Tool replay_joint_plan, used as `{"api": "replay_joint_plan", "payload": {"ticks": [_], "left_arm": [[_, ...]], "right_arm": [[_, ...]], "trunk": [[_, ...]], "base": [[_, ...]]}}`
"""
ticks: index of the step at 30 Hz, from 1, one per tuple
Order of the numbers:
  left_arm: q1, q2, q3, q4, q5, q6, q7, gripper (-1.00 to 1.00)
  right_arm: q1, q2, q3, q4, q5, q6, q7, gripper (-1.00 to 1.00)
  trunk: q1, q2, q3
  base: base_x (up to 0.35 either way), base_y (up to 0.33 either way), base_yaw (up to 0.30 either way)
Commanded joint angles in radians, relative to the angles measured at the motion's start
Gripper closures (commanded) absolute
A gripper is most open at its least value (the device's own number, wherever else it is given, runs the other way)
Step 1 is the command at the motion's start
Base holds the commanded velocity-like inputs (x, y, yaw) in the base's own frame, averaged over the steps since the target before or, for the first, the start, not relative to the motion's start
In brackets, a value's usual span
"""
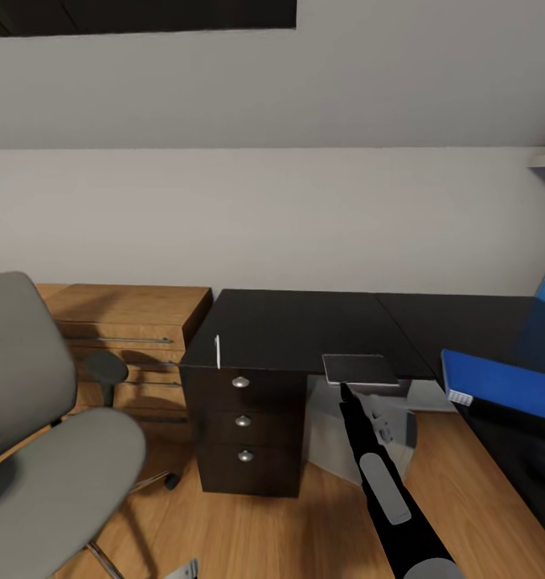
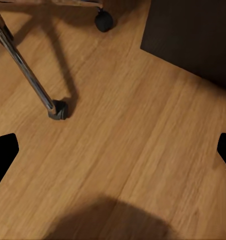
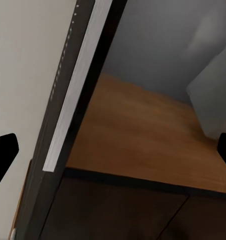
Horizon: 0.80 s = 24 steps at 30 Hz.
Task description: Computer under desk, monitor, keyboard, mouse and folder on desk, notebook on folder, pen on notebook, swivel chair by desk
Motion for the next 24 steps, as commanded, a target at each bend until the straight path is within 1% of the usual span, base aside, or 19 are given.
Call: {"api": "replay_joint_plan", "payload": {"ticks": [1,6,17,22,24], "left_arm": [[0.000,0.001,-0.003,-0.001,0.010,-0.007,0.003,-1.00],[0.000,0.001,-0.003,-0.001,0.011,-0.007,0.006,-1.00],[0.000,0.003,-0.002,-0.001,0.013,-0.006,0.011,-1.00],[0.000,0.003,-0.002,0.001,0.013,-0.006,0.006,-1.00],[0.000,0.003,-0.002,0.002,0.014,-0.006,0.006,-1.00]], "right_arm": [[0.000,0.000,0.000,-0.001,-0.008,-0.003,-0.002,-1.00],[0.000,0.000,0.000,-0.001,-0.008,-0.003,-0.002,-1.00],[0.000,0.000,0.000,0.000,-0.008,-0.003,-0.002,-1.00],[0.000,0.001,0.001,0.000,-0.008,-0.003,-0.002,-1.00],[0.000,0.001,0.001,0.000,-0.008,-0.003,-0.002,-1.00]], "trunk": [[0.000,0.000,-0.001],[0.000,0.000,-0.001],[0.000,0.000,-0.001],[-0.019,0.035,0.015],[-0.019,0.035,0.015]], "base": [[0.216,0.000,0.000],[0.100,0.000,0.000],[0.013,0.000,0.000],[0.000,0.000,0.000],[0.000,0.000,0.000]]}}
